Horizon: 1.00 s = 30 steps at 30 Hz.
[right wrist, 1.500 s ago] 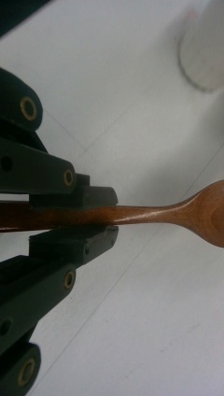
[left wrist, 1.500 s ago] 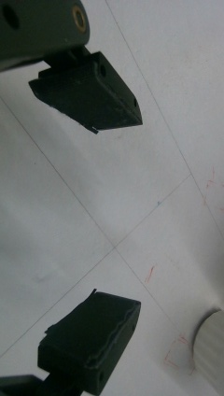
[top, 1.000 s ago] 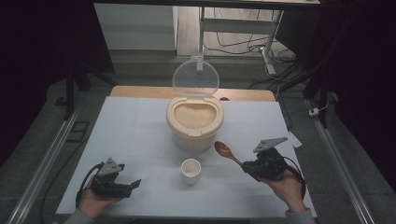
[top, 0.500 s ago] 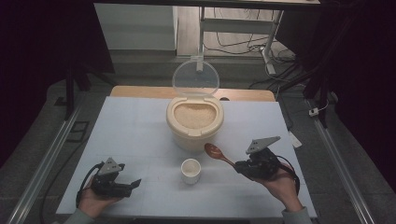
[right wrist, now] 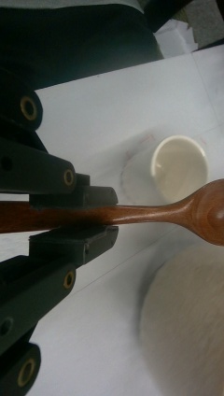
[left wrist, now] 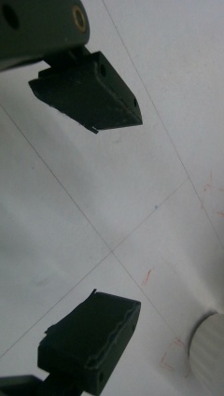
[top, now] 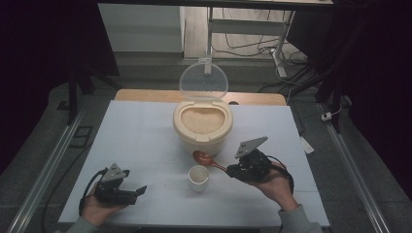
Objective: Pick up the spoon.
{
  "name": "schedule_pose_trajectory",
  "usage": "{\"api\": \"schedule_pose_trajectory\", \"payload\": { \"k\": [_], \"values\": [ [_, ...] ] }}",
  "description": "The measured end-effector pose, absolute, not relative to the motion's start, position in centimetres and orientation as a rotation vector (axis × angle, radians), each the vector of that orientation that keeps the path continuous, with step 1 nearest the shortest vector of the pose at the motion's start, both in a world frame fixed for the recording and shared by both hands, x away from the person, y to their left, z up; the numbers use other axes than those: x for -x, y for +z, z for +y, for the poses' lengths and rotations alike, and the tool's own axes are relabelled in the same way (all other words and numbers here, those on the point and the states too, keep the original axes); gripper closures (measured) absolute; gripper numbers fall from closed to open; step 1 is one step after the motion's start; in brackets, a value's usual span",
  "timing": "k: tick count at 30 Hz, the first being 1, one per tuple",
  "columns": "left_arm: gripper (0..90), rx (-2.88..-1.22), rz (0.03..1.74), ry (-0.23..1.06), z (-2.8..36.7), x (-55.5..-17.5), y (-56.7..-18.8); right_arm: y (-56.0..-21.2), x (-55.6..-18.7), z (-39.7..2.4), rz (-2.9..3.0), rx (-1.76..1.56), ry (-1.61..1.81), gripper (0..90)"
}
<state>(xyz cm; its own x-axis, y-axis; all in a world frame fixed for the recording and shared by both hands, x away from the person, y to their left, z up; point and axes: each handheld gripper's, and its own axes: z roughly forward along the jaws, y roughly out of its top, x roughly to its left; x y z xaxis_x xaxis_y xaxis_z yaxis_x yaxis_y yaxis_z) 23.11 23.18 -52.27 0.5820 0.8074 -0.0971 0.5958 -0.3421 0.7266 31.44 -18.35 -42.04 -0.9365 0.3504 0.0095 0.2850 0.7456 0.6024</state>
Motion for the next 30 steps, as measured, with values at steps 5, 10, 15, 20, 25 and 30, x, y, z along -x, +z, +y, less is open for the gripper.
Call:
{"api": "schedule_pose_trajectory", "payload": {
  "k": [5,10,15,20,25,30],
  "values": [
    [11.4,-2.068,1.097,0.365,23.0,-23.0,-52.2,-42.6,-31.5,-16.6,2.873,-0.460,0.943,79.7],
    [11.4,-2.072,1.091,0.362,23.0,-23.1,-52.2,-43.1,-31.6,-15.4,2.893,-0.396,0.929,79.7],
    [11.5,-2.069,1.087,0.364,23.0,-23.0,-52.1,-43.4,-31.2,-14.4,2.908,-0.343,0.895,79.7],
    [12.3,-2.072,1.079,0.354,23.0,-23.0,-52.0,-43.3,-31.0,-14.1,2.901,-0.333,0.900,79.7],
    [13.4,-2.066,1.067,0.351,22.8,-23.2,-51.4,-43.3,-31.0,-14.2,2.896,-0.329,0.902,79.7],
    [15.5,-2.076,0.985,0.335,21.9,-23.3,-49.6,-43.3,-31.0,-14.2,2.894,-0.327,0.899,79.7]
  ]
}}
